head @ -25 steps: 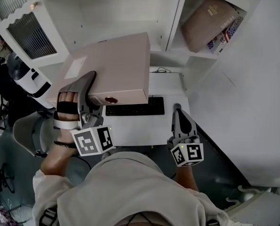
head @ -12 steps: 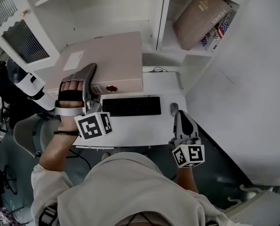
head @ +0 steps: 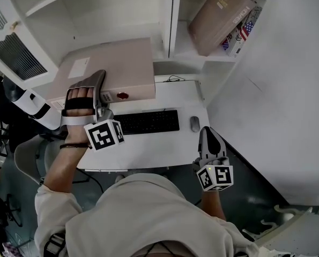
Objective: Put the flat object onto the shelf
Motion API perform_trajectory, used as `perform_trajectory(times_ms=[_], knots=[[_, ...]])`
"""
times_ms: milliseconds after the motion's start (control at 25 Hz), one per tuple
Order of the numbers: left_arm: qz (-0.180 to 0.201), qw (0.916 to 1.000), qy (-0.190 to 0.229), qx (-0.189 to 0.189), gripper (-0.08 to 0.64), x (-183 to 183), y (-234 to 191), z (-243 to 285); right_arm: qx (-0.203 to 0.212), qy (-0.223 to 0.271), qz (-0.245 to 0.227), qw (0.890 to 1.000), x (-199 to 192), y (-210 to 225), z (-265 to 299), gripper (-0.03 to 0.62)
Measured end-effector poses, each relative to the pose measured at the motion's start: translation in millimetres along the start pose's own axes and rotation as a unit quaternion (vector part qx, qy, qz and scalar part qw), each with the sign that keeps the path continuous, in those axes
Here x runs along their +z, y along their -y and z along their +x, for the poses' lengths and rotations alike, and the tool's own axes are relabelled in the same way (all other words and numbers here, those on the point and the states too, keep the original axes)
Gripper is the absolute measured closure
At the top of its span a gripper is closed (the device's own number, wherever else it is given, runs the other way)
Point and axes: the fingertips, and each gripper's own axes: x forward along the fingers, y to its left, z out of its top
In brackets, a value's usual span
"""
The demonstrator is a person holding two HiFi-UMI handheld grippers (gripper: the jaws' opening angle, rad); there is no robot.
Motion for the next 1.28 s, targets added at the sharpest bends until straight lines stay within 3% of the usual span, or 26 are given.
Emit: perform_trajectory(times_ms=[680, 1280], knots=[[0.009, 0.9984, 0.022, -0.052, 0.213, 3.2, 40.0, 56.8, -0.025, -0.013, -0.001, 1.000, -6.1, 19.8, 4.9, 0.589], [0.003, 0.9957, 0.033, -0.087, 0.207, 3.7, 35.8, 107.4, -0.053, -0.017, 0.002, 0.998, -9.4, 37.8, 2.9, 0.589]])
